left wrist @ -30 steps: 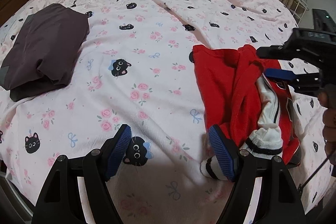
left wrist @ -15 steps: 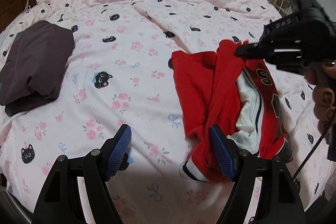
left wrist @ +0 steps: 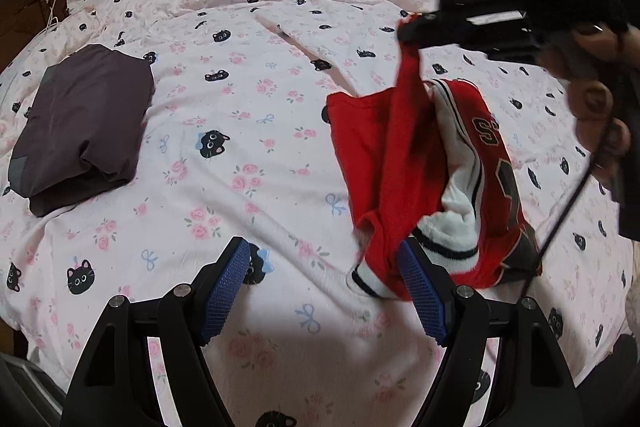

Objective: Fold clothes

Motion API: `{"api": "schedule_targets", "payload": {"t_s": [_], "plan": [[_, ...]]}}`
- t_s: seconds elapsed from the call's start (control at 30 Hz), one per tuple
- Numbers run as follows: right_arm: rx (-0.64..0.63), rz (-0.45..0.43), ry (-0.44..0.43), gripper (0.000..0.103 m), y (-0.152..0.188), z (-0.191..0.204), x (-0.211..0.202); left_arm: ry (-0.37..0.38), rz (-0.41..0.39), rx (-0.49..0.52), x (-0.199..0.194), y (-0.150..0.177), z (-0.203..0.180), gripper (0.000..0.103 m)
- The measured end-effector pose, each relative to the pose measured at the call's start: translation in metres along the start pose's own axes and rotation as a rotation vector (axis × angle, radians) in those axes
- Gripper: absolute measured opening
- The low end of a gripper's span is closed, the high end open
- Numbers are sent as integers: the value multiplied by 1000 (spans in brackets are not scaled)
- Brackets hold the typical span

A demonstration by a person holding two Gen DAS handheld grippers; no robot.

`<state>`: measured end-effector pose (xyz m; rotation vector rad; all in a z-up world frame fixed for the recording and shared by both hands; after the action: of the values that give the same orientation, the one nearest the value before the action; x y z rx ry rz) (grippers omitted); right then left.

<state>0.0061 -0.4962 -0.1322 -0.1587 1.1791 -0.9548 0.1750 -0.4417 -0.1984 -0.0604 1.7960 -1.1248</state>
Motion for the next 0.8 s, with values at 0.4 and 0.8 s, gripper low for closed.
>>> {"api": "schedule_targets", "payload": {"t_s": [0.4,0.8], "plan": [[0,157,-51,24,19,12,77,-10,26,-22,2,6,17,72],[57,4,-147,70,23,-39,-48,160,52,-286,11,3,31,72]]}}
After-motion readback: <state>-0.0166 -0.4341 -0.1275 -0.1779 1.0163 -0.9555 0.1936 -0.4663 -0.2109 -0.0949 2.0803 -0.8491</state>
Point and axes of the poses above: each gripper's, at about its wrist camera, not at the fingertips, and x roughly the way its jaws point, z to its left, y to its underside, the point moved 8 cm from there along x, roughly the way its jaws point, and after that the axes turned 10 degrees about -z, right-handed, at the moved point
